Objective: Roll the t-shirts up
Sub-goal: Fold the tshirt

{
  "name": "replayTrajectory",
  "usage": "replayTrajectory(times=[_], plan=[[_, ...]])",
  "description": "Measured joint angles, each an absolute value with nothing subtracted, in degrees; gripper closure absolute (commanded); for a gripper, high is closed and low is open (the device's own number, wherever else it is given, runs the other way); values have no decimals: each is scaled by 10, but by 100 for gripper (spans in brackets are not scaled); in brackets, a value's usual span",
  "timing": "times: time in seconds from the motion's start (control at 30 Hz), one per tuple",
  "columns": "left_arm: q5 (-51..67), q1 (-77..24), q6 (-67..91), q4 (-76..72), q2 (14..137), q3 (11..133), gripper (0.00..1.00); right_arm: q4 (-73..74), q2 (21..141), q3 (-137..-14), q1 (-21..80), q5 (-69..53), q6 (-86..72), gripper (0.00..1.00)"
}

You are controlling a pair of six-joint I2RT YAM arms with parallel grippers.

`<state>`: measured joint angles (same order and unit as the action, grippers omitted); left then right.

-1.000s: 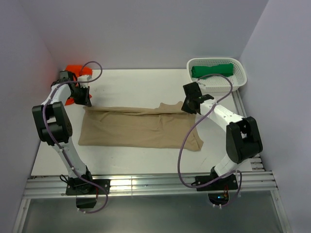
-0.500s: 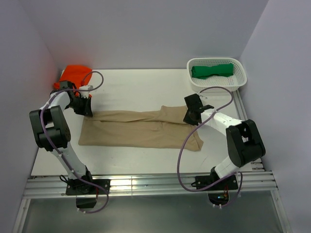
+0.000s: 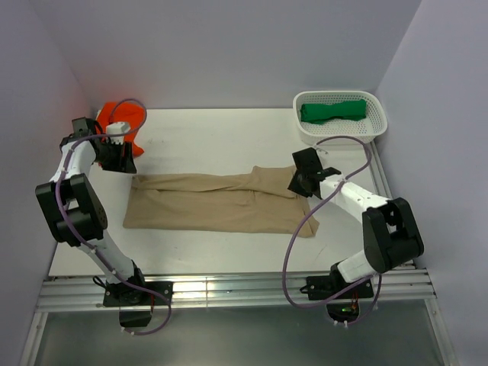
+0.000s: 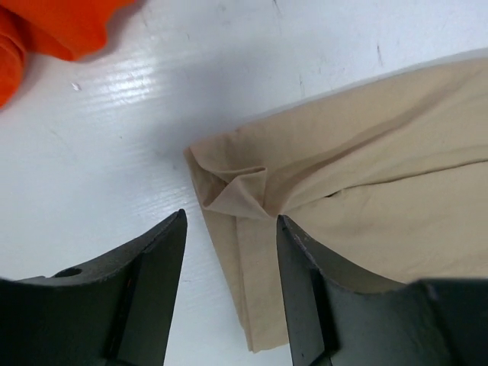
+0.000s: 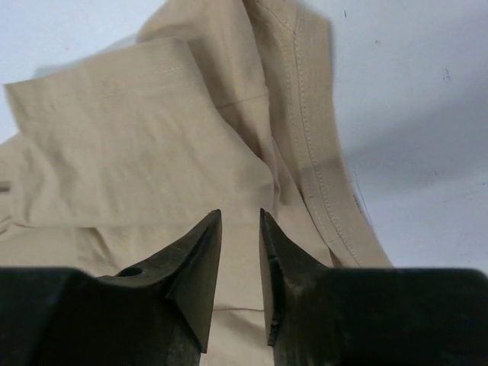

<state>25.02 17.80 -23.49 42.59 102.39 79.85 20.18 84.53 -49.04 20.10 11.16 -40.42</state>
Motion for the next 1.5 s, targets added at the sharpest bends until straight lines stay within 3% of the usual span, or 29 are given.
replayTrajectory(times=[0.2, 0.6, 0.77, 0.97, 1.1, 1.27, 1.3, 1.4, 1.5], plan=[[252, 175, -222, 440, 1041, 843, 48, 224, 846, -530, 201, 117, -396, 63], [216, 121, -196, 441, 1122, 865, 60, 263, 1056, -784, 182, 128, -349, 57], [207, 121, -196, 440, 1122, 865, 62, 288, 1090, -802, 181, 142, -339, 49], [197, 123, -198, 439, 1116, 837, 64, 298, 1095, -802, 181, 143, -333, 48], [193, 123, -199, 441, 1109, 818, 65, 297, 1095, -792, 181, 143, -331, 55], [191, 123, -202, 442, 1090, 806, 66, 296, 1095, -780, 181, 143, -331, 72], [190, 123, -203, 442, 1084, 803, 66, 296, 1095, -779, 181, 142, -331, 80], [186, 123, -203, 441, 1068, 793, 66, 294, 1093, -771, 181, 140, -331, 91], [183, 123, -205, 442, 1060, 786, 66, 292, 1084, -757, 181, 139, -332, 98]])
